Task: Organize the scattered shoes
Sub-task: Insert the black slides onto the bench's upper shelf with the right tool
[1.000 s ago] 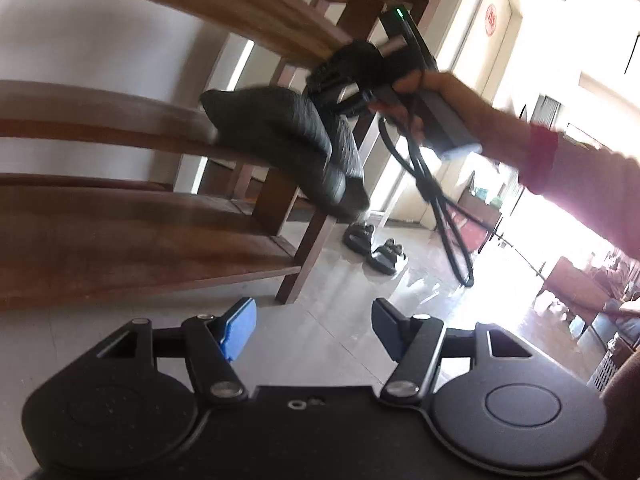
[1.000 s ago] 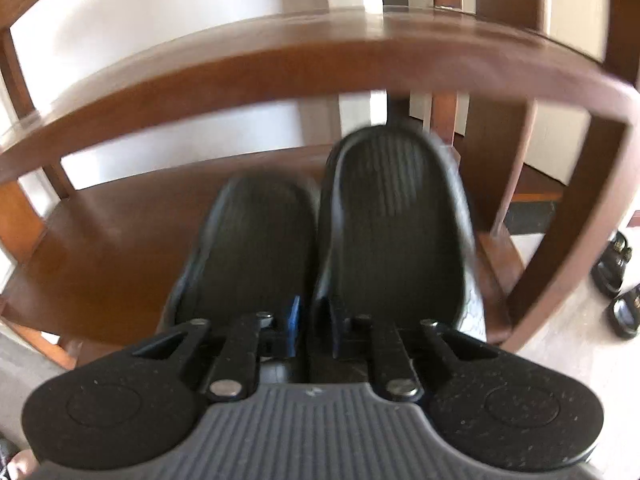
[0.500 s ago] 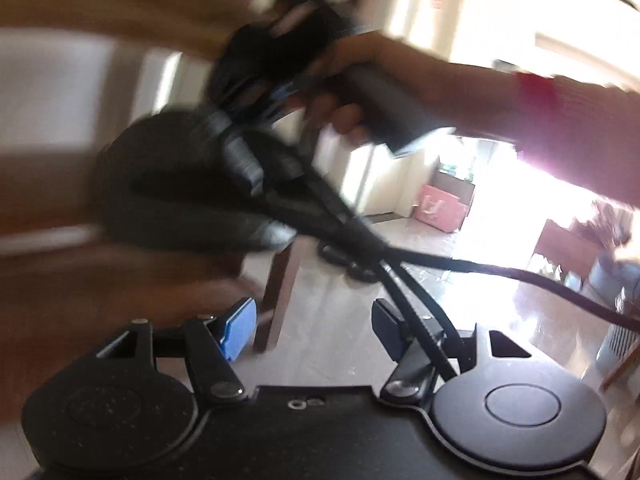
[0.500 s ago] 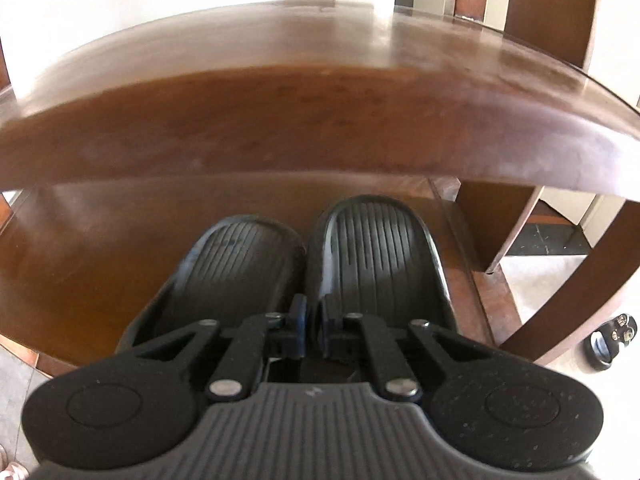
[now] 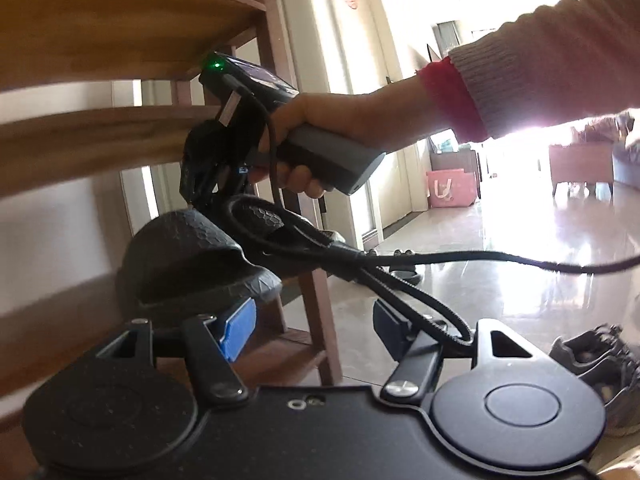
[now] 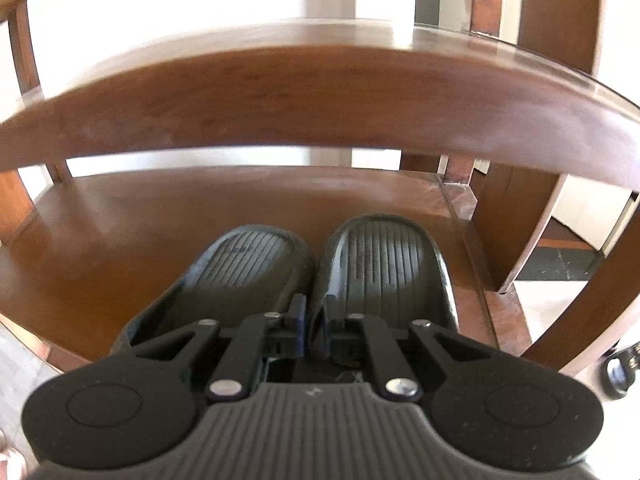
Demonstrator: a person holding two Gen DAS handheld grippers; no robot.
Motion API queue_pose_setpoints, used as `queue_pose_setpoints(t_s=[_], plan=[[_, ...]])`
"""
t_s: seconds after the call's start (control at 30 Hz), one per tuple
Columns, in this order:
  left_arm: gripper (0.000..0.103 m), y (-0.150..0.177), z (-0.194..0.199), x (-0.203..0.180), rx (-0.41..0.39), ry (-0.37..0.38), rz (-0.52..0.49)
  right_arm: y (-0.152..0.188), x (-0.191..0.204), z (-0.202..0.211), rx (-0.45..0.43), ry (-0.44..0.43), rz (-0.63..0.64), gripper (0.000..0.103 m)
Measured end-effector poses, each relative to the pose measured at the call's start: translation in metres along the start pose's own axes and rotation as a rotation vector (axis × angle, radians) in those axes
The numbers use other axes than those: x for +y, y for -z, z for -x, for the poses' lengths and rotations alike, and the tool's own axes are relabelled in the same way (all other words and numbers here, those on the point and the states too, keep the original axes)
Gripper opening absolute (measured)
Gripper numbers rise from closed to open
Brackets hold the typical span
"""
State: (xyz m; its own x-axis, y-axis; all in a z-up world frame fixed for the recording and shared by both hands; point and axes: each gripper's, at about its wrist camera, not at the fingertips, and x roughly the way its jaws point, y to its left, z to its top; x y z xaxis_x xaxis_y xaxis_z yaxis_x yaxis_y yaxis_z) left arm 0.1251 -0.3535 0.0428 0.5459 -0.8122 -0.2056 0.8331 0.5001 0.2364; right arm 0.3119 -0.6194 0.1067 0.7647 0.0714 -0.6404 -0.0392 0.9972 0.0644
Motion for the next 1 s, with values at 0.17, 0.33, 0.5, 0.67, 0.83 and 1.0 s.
queue_pose_setpoints(t_s=[0.17, 0.33, 0.5, 0.67, 0.83, 1.0], plan=[[0.065, 0.003, 0.001, 0.001, 0.003, 0.016, -0.038, 0.0, -0.012, 0.008, -0.035, -0.013, -0.026, 0.013], [0.065, 0.009, -0.007, 0.006, 0.008, -0.009, -0.056, 0.0, -0.01, 0.018, -0.082, -0.053, -0.05, 0.013], [0.066, 0.008, -0.02, 0.011, 0.017, -0.032, -0.06, 0.012, -0.018, 0.051, -0.141, -0.142, -0.07, 0.013], [0.066, 0.009, 0.0, -0.002, -0.024, -0.017, -0.086, 0.048, -0.034, 0.103, -0.194, -0.195, -0.079, 0.014], [0.064, 0.023, 0.016, -0.005, 0.004, -0.002, -0.142, 0.121, -0.032, 0.15, -0.201, -0.211, -0.056, 0.013], [0.065, 0.029, 0.021, 0.026, 0.067, 0.019, 0.006, 0.159, -0.032, 0.148, -0.087, -0.199, -0.05, 0.014]])
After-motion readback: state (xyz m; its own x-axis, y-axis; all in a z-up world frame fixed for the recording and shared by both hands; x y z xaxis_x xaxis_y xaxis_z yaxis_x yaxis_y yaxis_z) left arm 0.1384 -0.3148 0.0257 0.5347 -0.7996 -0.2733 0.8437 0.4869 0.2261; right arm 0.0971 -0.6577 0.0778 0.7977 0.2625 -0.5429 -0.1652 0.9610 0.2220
